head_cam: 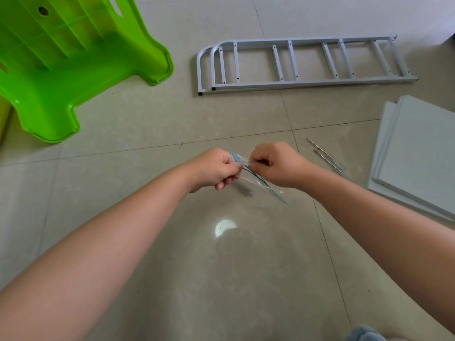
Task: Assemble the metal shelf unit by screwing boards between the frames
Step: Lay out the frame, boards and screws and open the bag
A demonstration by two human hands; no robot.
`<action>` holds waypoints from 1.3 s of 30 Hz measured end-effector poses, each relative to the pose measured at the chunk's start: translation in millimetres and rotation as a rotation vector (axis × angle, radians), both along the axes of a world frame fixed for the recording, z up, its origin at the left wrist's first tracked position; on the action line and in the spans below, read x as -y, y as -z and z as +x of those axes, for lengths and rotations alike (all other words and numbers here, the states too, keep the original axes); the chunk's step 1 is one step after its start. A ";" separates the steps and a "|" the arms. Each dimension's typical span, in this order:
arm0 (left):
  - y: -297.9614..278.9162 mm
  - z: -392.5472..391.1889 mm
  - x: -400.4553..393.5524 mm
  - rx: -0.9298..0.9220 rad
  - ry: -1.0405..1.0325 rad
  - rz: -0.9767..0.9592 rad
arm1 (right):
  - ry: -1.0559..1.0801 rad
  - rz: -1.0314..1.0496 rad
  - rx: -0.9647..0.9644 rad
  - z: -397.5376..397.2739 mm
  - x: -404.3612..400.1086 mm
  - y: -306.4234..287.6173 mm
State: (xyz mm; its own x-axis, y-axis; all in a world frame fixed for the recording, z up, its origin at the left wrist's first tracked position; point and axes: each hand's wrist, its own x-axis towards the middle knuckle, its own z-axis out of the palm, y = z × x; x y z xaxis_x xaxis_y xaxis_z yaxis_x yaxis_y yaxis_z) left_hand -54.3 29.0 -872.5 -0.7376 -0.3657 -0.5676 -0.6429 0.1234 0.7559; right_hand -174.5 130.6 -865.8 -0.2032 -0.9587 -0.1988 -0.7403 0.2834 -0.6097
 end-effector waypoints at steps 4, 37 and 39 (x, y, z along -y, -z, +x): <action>1.2 -0.2 -4.9 0.071 0.021 -0.033 | 0.061 -0.051 -0.120 8.7 -0.5 4.2; -1.6 6.0 9.9 0.317 -0.124 -0.388 | 0.420 0.257 -0.193 -30.6 -9.5 -10.1; -3.1 1.5 13.5 0.251 -0.227 -0.387 | 0.363 0.281 -0.171 -28.7 -8.5 -11.7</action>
State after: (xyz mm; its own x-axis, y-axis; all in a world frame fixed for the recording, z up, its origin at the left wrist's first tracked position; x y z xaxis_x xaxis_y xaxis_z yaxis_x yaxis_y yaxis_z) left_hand -52.8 15.5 -869.4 -0.4736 -0.7193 -0.5082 -0.8416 0.1995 0.5019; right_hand -203.2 139.1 -854.1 -0.5665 -0.7341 -0.3744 -0.6465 0.6777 -0.3505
